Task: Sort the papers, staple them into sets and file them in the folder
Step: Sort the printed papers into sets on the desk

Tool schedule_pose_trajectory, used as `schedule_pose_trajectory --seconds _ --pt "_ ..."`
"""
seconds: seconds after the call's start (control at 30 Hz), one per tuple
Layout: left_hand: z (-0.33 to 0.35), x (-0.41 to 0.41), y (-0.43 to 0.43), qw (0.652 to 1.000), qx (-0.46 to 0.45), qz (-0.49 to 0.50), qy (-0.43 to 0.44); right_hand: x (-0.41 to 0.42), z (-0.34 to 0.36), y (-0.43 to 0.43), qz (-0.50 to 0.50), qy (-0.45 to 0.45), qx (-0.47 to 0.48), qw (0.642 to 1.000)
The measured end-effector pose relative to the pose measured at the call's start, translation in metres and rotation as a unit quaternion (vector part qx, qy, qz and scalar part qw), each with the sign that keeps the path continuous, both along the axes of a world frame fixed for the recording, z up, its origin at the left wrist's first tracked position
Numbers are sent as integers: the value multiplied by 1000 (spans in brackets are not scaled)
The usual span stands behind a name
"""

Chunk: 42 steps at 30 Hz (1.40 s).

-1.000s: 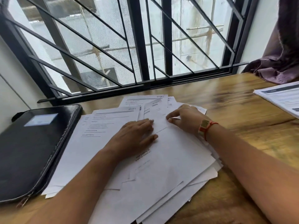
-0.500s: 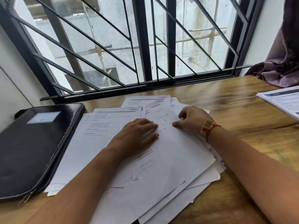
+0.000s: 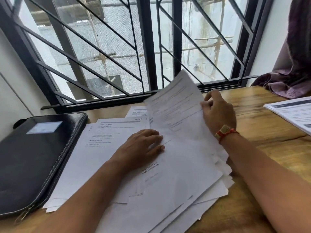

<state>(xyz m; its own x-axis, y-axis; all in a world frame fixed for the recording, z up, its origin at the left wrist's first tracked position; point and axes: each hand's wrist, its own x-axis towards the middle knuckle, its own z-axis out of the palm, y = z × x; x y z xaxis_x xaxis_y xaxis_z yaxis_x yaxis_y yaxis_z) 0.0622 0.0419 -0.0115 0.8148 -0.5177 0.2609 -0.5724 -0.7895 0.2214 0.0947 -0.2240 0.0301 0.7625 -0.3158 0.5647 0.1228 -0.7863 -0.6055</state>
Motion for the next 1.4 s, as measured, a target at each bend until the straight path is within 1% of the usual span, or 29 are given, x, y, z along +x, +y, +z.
schedule_pose_trajectory --seconds 0.07,0.13,0.2,0.27,0.37,0.47,0.53,0.57,0.6,0.63,0.67,0.7,0.73,0.77,0.8,0.83,0.9,0.93,0.97,1.03,1.07,1.1,1.13,1.17,1.2,1.27,1.33,1.37,1.4 --pt "-2 1 1 1000 4 -2 -9 2 3 -8 -7 -111 6 994" --pt "-3 2 1 1000 8 0 -10 4 7 -14 -2 -206 8 979" --pt "-2 1 1 1000 8 -1 -16 2 15 -16 -5 -266 9 964" --pt "-2 1 -1 999 0 -9 -34 1 23 -16 2 -296 17 955" --pt "-3 3 1 999 -2 -13 -38 0 27 -14 31 -292 37 955" --pt "-5 5 2 999 -25 -8 -42 3 24 -13 56 -273 91 956" --pt "-5 8 3 994 -90 20 -51 8 19 -13 88 -222 156 958" --pt "-4 10 3 985 -158 46 -50 10 17 -11 116 -172 215 954" --pt "0 12 4 965 -249 81 -28 10 15 -9 143 -115 270 945" --pt "8 10 4 923 -367 112 27 10 11 -6 168 -61 306 935" --pt "17 8 5 848 -502 126 114 8 8 -2 186 -14 317 930" --pt "25 7 7 751 -615 122 204 6 4 3 203 25 306 930" --pt "31 7 13 662 -686 117 278 4 1 8 216 56 278 934" --pt "37 6 20 611 -711 113 329 1 -3 14 232 81 240 939" --pt "41 6 29 599 -707 108 360 -3 -5 20 251 103 207 940" --pt "44 4 36 603 -693 99 382 -6 -8 26 270 121 186 937" --pt "45 1 47 628 -650 82 419 -12 -8 36 309 140 179 924" --pt "43 2 54 643 -633 76 424 -15 -6 40 335 143 196 911" --pt "40 4 59 654 -628 74 415 -20 -4 44 365 144 232 890" --pt "40 7 64 654 -648 87 380 -26 2 49 396 146 339 841" --pt "41 8 69 647 -666 112 356 -26 4 51 382 143 376 832" --pt "43 8 73 630 -688 133 334 -26 5 53 353 141 401 834" --pt "42 11 77 610 -708 151 323 -24 3 52 318 140 415 841" --pt "42 12 80 580 -729 156 327 -22 2 52 287 147 410 853" --pt "40 13 84 557 -747 157 329 -18 3 55 263 162 386 869" --pt "40 13 90 525 -776 154 314 -10 6 69 238 210 317 894" --pt "42 11 90 492 -806 138 299 -2 8 86 242 251 250 903" --pt "44 9 90 479 -817 126 296 3 7 96 244 259 213 910" --pt "43 9 90 473 -823 119 292 8 6 105 241 263 156 921"
